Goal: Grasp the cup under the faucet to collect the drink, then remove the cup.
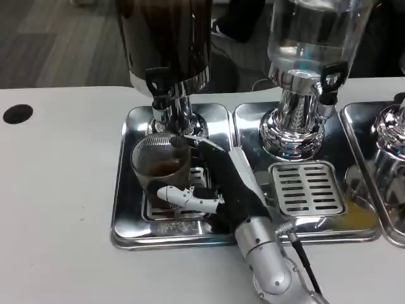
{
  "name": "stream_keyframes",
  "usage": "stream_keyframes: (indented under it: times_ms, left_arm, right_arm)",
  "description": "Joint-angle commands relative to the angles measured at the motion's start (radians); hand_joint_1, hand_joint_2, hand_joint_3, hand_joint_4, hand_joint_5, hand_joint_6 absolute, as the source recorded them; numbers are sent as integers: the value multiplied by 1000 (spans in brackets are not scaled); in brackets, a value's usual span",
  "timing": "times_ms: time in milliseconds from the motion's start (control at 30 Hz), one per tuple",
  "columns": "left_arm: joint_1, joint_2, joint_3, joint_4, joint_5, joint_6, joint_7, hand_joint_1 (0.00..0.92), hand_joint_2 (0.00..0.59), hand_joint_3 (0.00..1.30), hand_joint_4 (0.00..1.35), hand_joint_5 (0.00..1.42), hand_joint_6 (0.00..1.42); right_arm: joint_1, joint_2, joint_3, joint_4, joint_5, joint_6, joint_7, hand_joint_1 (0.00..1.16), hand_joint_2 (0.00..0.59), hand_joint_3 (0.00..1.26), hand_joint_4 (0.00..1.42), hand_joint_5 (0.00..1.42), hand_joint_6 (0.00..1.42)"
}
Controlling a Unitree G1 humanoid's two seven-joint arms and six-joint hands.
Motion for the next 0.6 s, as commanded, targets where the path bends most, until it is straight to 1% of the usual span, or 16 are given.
stream_keyframes:
  times_ms: [33,267,600]
  left_arm:
    - [-6,14,10,2,-14,11,-17,0,83,390,284,358,515]
    - [-15,16,2,5,-14,18,-24,0,83,390,284,366,515]
    - [-25,15,-5,15,-10,21,-26,0,84,390,291,369,515]
  right_arm:
    - [13,62,-9,12,9,-30,-20,774,93,368,369,356,135]
    - [20,60,-14,12,12,-43,-21,776,93,404,390,375,158]
    - [29,50,-27,-9,23,-50,-15,776,93,416,397,391,176]
